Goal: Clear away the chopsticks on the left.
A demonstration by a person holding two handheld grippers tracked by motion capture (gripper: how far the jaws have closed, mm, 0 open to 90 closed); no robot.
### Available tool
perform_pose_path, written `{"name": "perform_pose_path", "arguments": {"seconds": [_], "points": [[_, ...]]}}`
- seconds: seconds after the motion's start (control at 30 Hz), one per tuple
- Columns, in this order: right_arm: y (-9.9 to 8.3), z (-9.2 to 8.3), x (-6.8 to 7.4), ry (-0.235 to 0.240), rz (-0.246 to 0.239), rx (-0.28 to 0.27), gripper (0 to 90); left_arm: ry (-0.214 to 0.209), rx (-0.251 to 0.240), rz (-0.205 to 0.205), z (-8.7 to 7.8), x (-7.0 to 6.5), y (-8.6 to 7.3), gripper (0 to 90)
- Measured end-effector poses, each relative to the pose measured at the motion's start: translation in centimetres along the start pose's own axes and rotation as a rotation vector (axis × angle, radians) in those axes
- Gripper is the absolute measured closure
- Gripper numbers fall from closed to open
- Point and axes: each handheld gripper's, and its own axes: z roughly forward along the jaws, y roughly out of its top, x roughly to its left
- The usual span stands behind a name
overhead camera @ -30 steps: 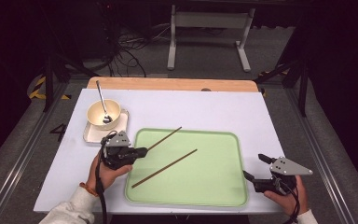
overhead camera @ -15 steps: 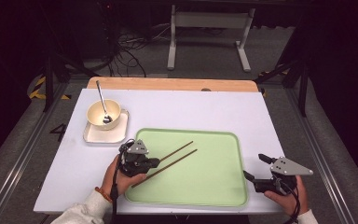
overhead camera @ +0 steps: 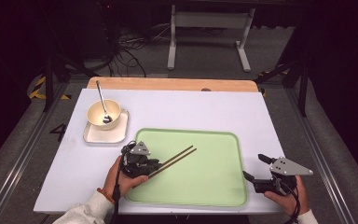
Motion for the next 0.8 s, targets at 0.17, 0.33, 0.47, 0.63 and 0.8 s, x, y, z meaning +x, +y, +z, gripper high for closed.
{"name": "perform_pose_path", "arguments": {"seconds": [0.17, 0.33, 0.47, 0.63, 0.8], "points": [[0.1, -0.1, 0.1, -0.001, -0.011, -0.004, 16.4, 0.008, -0.015, 0.066, -0.8, 0.0, 0.1, 80.3], [0.4, -0.1, 0.2, 0.008, -0.003, -0.014, 16.4, 0.025, -0.039, 0.144, -1.2, -0.2, 0.8, 83.6], [0.6, -0.2, 0.4, 0.010, -0.010, -0.021, 16.4, 0.012, -0.057, 0.175, -1.2, -0.2, 1.4, 85.0], [0.6, -0.2, 0.1, -0.001, -0.005, -0.022, 16.3, 0.012, -0.071, 0.226, -1.3, -0.2, 2.1, 79.2], [0.7, -0.1, 0.1, -0.006, -0.014, -0.022, 16.4, -0.003, -0.074, 0.280, -1.0, -0.2, 2.9, 72.6]]}}
